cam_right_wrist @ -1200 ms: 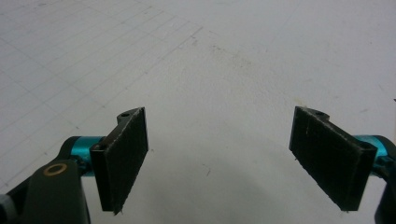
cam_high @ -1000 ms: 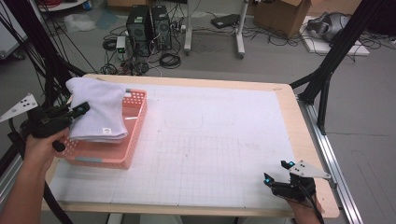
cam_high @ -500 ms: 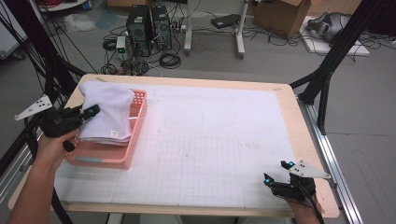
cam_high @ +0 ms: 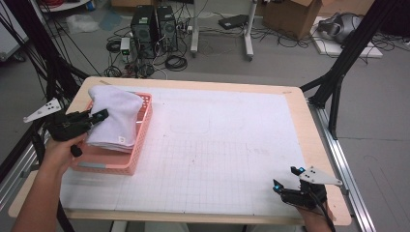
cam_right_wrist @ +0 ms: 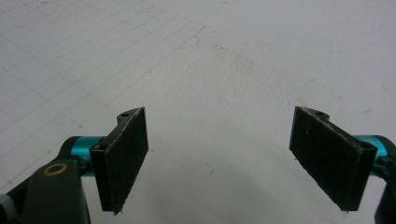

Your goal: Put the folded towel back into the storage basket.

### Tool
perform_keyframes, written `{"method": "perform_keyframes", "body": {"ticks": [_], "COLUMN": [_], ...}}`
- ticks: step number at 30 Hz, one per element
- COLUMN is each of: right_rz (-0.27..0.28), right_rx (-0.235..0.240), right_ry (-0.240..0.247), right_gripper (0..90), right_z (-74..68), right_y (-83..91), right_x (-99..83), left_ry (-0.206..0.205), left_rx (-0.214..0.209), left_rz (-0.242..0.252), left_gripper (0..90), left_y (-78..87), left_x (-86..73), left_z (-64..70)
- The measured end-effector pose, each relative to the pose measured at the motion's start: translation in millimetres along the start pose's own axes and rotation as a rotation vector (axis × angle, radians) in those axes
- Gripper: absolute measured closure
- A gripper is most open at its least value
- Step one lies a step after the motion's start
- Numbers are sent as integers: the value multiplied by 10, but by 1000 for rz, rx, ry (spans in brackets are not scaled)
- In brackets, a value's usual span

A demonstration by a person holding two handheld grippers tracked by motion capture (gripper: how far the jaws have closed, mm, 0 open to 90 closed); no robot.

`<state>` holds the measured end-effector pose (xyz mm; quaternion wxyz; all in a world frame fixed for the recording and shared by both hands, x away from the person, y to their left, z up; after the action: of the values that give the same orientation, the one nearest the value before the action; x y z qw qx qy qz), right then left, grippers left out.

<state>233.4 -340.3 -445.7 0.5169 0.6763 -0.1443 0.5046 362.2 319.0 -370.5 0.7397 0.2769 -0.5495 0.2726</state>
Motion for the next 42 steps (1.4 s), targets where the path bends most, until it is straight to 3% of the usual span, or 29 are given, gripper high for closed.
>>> {"method": "perform_keyframes", "body": {"ticks": [10,18,25,28,31,37,40,42], "right_rz": [-8,-8,-12,-14,-17,-20,-19,-22], "right_rx": [3,6,5,4,6,6,5,4], "right_ry": [-3,-2,-3,-4,-1,0,2,3], "right_gripper": [187,187,187,187,187,187,187,187], "right_z": [-7,-11,-14,-8,-16,-18,-19,-20], "right_y": [-15,-32,-30,-35,-41,-40,-40,-40], "right_x": [-7,-10,-13,-18,-16,-18,-17,-17], "left_ry": [38,44,96,164,201,170,118,76], "left_rx": [34,-2,124,192,248,353,409,423], "left_rz": [-83,-90,-192,-241,-276,-236,-214,-194], "left_gripper": [678,679,619,506,419,388,370,372], "left_y": [-66,-144,-176,-179,-159,-58,-13,9], "left_x": [-87,-115,-180,-199,-208,-132,-75,-36], "left_z": [-82,-73,-173,-224,-263,-263,-214,-163]}}
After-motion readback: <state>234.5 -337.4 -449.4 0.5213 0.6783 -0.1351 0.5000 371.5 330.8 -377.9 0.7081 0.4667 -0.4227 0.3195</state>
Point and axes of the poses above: each handheld gripper's, and its own axes: y roughly backward along the jaws, x roughly out of its top, z roughly to its right, the point moved 2 cm from there along -y, roughly forward along the jaws, and after that the axes turned 1 degree about x, right-handed, at the moved point
